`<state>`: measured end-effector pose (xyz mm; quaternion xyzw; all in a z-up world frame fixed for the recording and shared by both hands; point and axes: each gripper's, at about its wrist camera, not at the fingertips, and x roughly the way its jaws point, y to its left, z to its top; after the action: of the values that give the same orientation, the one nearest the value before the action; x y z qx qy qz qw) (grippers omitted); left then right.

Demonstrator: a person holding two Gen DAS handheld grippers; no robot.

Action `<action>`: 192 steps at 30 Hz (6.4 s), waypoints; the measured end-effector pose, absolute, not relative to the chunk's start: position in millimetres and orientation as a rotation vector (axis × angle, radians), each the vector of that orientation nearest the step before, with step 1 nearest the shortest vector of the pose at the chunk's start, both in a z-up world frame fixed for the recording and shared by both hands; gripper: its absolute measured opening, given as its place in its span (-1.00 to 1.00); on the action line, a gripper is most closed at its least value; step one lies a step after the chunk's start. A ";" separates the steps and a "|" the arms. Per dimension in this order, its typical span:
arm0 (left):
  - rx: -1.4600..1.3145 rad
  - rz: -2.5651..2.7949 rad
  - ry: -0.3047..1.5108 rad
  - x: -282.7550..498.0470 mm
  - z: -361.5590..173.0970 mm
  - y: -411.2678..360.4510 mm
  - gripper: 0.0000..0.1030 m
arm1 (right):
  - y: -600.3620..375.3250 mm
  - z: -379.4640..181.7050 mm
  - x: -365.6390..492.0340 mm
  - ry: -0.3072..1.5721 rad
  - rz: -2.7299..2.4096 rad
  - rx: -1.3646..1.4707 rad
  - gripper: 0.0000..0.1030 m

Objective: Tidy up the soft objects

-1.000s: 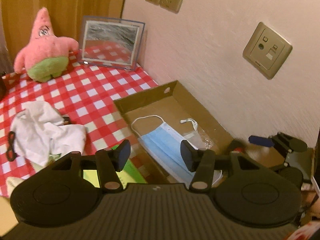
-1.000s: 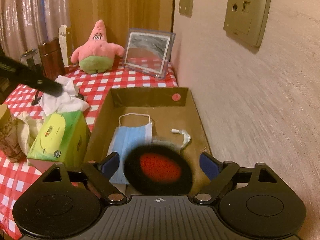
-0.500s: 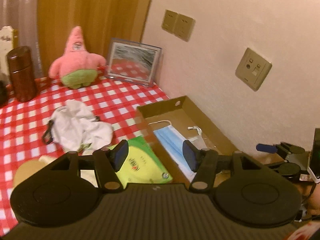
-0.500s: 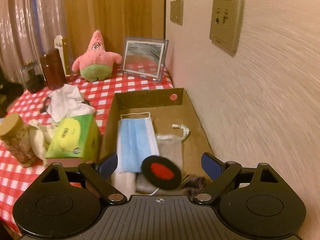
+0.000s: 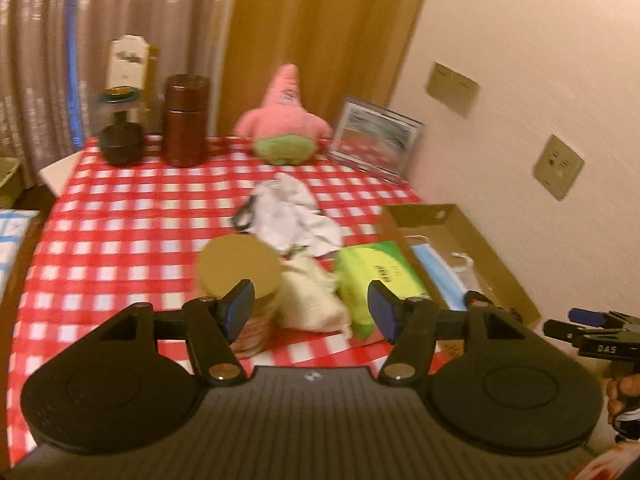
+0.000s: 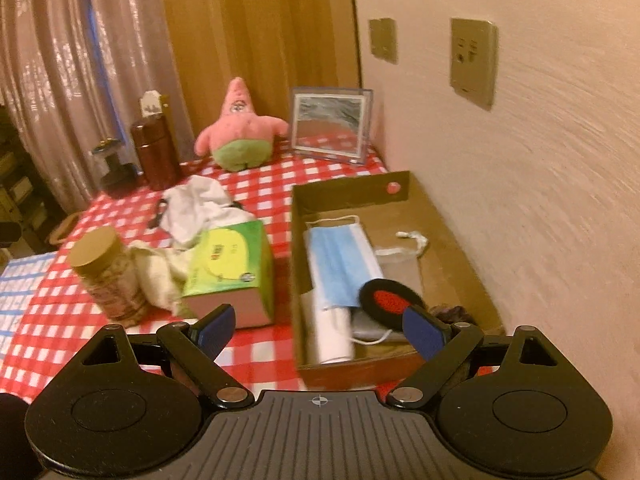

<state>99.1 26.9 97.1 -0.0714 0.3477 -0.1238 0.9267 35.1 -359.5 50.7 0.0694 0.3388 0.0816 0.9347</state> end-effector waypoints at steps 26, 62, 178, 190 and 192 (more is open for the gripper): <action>-0.128 -0.161 0.731 51.8 86.1 74.6 0.22 | -308.1 53.8 27.4 0.699 0.271 0.073 0.75; 0.053 -0.292 0.804 114.7 54.9 47.0 0.25 | -238.5 29.2 101.1 0.676 0.628 -0.272 0.75; 0.201 -0.502 1.014 456.5 -24.0 -28.2 0.19 | -290.2 24.3 266.2 0.649 0.494 -0.156 -0.66; 0.175 -0.429 1.079 481.3 -48.5 -37.2 -0.95 | -292.2 9.4 275.0 0.671 0.471 -0.126 -0.66; 0.197 -0.425 1.083 479.6 -49.7 -39.5 -0.99 | -294.2 10.1 274.5 0.671 0.467 -0.122 -0.66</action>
<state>479.6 -39.5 -49.7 0.0928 0.5105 -0.2004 0.8310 274.5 -294.2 10.1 -0.0593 0.3262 0.2270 0.9157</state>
